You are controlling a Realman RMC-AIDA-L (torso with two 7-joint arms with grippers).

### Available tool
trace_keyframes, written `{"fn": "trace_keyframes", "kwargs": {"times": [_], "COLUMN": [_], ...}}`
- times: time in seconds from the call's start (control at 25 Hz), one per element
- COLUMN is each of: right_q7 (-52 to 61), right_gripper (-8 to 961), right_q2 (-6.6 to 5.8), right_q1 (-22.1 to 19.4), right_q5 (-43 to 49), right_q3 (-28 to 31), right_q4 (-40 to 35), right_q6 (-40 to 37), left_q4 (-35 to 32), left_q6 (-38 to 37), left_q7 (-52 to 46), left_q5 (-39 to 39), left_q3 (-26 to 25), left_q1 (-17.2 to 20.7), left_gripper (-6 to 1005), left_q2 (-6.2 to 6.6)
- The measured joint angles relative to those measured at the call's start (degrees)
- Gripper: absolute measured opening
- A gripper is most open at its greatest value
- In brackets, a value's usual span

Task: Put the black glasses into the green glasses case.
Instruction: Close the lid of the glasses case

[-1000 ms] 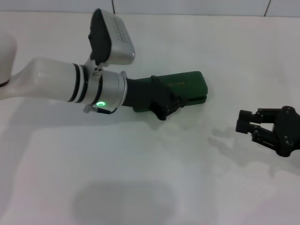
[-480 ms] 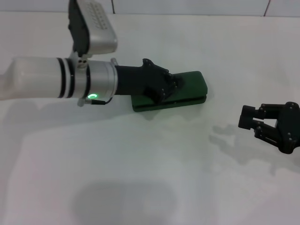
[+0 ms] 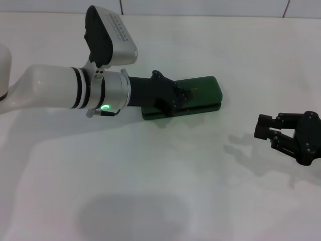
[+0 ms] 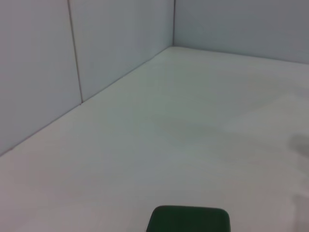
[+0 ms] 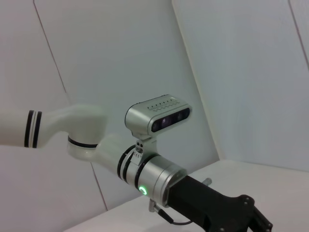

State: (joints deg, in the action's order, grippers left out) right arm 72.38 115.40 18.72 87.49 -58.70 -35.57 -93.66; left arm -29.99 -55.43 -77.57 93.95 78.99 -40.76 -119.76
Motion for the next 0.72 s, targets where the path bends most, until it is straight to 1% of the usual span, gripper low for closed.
{"fn": "trace_keyframes", "kwargs": {"times": [0.32, 0.72], "right_q7": [0.0, -0.1], "right_gripper": [271, 275], "right_q2": [-0.01, 0.07], "right_q1": [0.6, 0.3], "right_q5": [0.2, 0.2], "right_q3": [0.0, 0.1], "right_q4": [0.0, 0.0], "right_q6": [0.3, 0.3], "left_q4": [1.9, 2.9], "left_q6": [0.5, 0.8], "left_q7": [0.0, 0.1], "left_q5": [0.0, 0.0], "left_q3": [0.0, 0.1], "left_q1": [-0.5, -0.6], "left_gripper": [56, 55], "left_q2": [-0.09, -0.18]}}
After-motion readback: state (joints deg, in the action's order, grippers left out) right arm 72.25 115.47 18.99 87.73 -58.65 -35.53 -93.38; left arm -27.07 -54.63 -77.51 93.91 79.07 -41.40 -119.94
